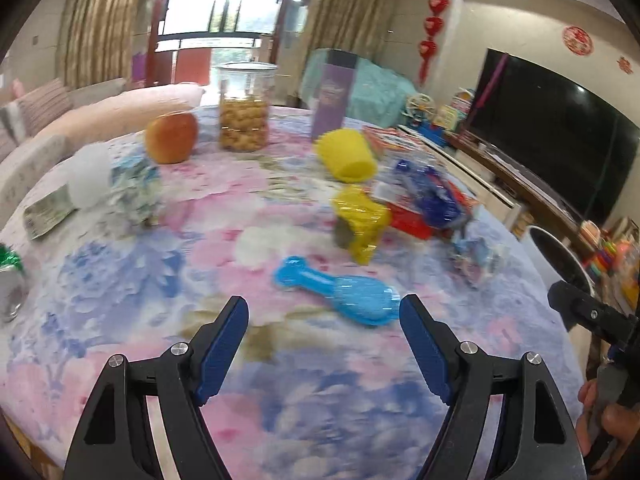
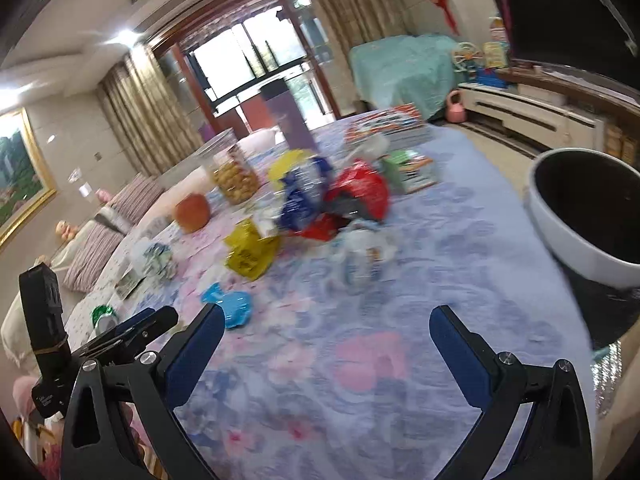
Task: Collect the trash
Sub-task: 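Move both open tools back over the table toward the trash, then grasp the crumpled paper with the left tool while the right tool grasps the yellow chip bag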
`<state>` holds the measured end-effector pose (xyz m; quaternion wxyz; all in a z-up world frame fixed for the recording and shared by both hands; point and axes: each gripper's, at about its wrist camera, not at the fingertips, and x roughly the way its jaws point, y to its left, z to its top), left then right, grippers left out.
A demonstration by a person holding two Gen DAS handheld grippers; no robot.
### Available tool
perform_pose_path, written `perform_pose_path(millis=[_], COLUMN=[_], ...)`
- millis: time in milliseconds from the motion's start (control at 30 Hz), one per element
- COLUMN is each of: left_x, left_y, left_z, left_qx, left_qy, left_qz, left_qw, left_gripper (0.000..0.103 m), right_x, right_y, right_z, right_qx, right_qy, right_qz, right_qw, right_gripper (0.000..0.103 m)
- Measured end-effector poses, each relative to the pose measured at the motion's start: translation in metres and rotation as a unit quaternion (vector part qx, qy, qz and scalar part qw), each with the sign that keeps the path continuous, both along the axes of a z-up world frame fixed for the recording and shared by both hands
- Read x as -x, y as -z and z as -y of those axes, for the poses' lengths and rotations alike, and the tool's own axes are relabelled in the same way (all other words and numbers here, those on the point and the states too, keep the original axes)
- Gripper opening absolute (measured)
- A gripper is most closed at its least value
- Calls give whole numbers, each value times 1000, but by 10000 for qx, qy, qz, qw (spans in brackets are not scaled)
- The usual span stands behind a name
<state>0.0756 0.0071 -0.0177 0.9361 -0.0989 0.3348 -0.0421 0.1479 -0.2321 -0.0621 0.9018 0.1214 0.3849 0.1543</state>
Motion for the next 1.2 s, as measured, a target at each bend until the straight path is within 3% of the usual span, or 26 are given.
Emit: perform_pose_path(millis=[267,500,1200], left_x=[-9,-33,-90], left_y=[-1,4,23], left_z=[-38,-62,-105], left_qx=[68,5,-152], left_qy=[-446,-547,-871], left_qz=[-116,-129,-384], left_qw=[9989,9984,9953], left_gripper=[78,78,78], right_x=[-14,-27,-71], right_y=[8,13,32], right_z=[-49,-81,-125], right_qx=[-10,-19,90], right_qy=[-487,-739,-972], right_qz=[-77,-136,-402], right_qw=[9988,9972,9944], right_gripper=[103,103,103])
